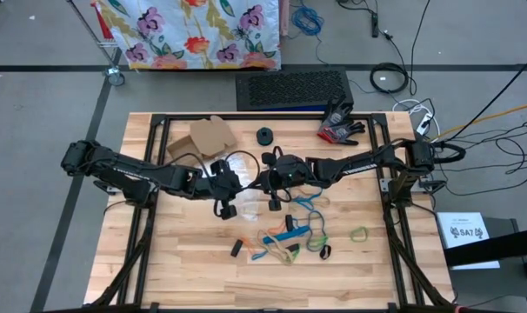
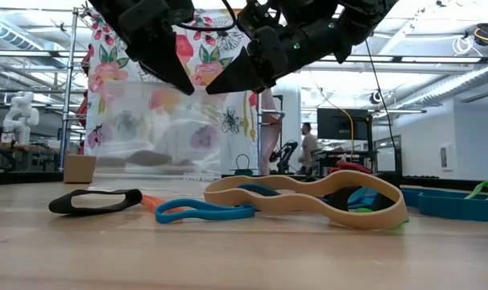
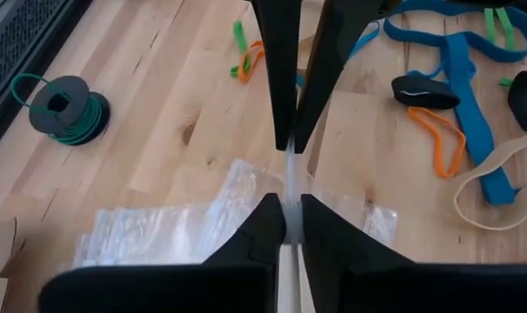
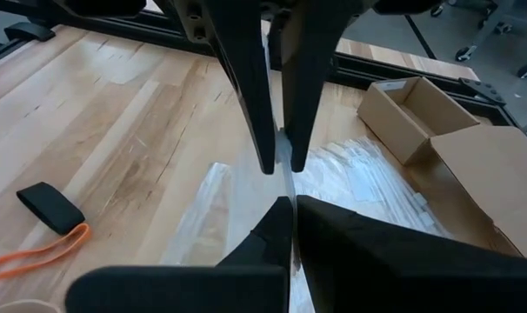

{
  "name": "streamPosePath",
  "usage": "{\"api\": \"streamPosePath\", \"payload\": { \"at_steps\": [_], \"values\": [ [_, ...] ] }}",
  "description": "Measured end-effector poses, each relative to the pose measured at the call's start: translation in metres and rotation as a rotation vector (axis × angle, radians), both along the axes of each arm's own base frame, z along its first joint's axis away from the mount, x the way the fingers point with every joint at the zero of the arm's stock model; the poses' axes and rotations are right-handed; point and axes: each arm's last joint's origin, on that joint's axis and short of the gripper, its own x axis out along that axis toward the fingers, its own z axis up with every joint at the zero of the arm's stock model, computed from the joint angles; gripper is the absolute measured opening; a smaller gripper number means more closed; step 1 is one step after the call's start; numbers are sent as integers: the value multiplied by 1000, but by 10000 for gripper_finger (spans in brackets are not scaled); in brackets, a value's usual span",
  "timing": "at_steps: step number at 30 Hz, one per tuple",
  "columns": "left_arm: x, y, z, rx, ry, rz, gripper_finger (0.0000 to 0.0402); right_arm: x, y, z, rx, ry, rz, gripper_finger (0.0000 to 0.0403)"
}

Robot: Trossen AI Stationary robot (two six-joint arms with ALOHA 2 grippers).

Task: Sort rubber bands
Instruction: Open the transparent zip bag

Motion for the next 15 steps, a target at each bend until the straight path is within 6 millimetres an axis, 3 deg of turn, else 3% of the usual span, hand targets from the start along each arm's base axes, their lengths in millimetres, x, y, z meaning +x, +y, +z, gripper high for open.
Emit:
{"api": "streamPosePath", "payload": {
  "at_steps": [9, 15],
  "values": [
    [0, 0, 0, -1, -1, 1, 43, 0, 0, 0, 7, 1, -3, 2],
    [0, 0, 0, -1, -1, 1, 31, 0, 0, -1, 7, 5, -3, 2]
  ]
}}
